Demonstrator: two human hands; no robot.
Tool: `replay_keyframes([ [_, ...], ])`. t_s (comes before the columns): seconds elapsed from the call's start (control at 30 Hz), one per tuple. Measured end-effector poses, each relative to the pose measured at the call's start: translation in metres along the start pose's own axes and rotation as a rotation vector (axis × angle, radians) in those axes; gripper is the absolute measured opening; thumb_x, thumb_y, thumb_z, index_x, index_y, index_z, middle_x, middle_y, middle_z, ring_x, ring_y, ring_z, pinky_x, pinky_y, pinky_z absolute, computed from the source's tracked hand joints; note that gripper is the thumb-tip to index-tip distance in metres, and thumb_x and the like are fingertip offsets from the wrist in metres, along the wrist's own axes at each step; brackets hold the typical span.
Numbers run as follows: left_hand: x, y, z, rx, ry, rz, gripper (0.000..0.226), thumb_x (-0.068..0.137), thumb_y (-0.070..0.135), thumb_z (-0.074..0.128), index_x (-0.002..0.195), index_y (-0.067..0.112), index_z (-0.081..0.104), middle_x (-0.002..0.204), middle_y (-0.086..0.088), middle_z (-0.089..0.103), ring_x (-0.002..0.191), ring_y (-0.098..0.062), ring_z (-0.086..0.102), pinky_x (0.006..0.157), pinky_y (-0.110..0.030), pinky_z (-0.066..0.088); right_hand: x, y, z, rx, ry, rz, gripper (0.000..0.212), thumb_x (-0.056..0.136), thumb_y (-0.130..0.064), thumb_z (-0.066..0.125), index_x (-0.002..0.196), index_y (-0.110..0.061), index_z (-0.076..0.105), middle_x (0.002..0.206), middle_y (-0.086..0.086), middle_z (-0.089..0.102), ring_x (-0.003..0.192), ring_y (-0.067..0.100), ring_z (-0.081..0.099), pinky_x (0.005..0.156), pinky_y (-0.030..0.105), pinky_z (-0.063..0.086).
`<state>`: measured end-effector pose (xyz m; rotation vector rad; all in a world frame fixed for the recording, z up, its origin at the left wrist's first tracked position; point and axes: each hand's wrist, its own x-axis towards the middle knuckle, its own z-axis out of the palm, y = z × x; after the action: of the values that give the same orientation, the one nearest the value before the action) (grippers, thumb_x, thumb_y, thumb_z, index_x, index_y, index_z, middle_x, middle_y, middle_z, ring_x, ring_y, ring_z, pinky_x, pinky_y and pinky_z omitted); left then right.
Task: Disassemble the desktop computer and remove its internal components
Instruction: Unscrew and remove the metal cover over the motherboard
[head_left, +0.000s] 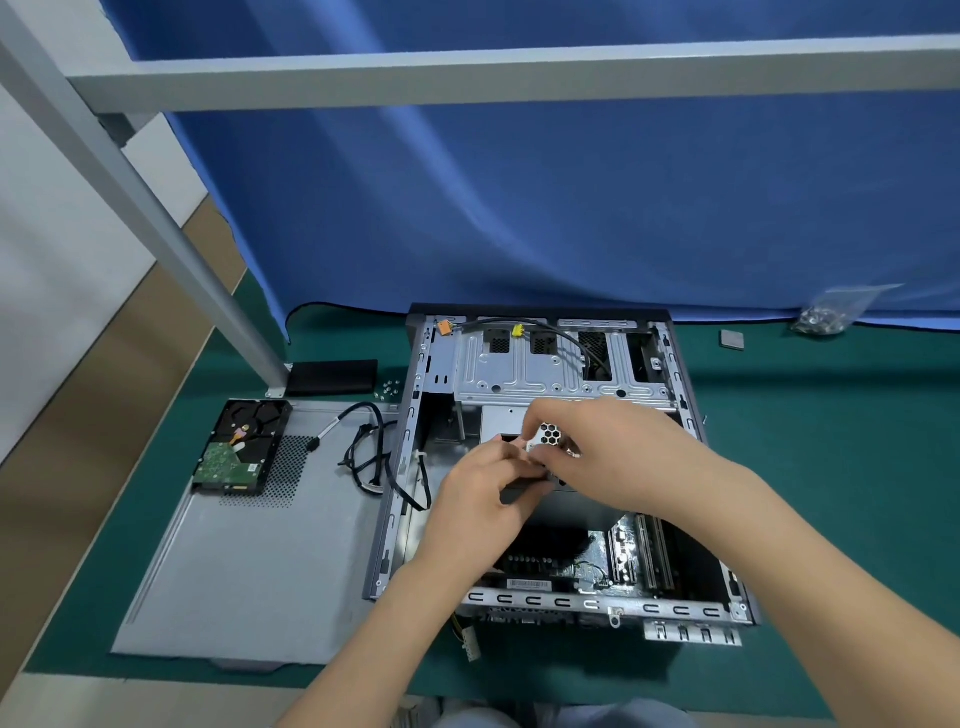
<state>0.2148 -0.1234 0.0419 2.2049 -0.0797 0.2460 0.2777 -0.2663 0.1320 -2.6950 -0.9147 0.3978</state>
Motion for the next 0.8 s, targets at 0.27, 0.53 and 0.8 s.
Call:
replay_keyframes([
  [0.27,0.0003,0.0004,-0.0002,0.017,0.001,0.001,0.01,0.08,0.019,0.074,0.09,0.017,0.076,0.096,0.011,0.066,0.109,0.0,0.055,0.09,-0.006,0.037,0.0006,0.0002,-0.0029,0.128,-0.064,0.019,0.026,0.09,-0.03,0.043,0.112,-0.045,0.042,0.082,-0.01,0.06,0.076,0.008,0.055,0.067,0.032,0.048],
  [0.53,0.0016,0.0015,-0.0034,0.019,-0.038,-0.009,0.012,0.081,0.02,0.072,0.092,0.02,0.076,0.097,0.014,0.062,0.102,-0.003,0.052,0.087,-0.028,0.048,0.0035,-0.0013,-0.0007,0.113,-0.025,0.015,0.028,0.089,-0.028,0.045,0.112,-0.045,0.044,0.068,-0.009,0.056,0.064,0.002,0.049,0.057,0.028,0.042],
  [0.8,0.0024,0.0,-0.0024,0.057,-0.034,0.029,0.014,0.081,0.021,0.073,0.094,0.018,0.077,0.097,0.012,0.064,0.103,-0.006,0.055,0.088,-0.027,0.046,0.0084,0.0002,0.0013,0.051,0.005,0.073,0.014,0.091,-0.038,0.048,0.105,-0.042,0.051,0.064,-0.013,0.05,0.06,-0.003,0.042,0.054,0.027,0.034],
])
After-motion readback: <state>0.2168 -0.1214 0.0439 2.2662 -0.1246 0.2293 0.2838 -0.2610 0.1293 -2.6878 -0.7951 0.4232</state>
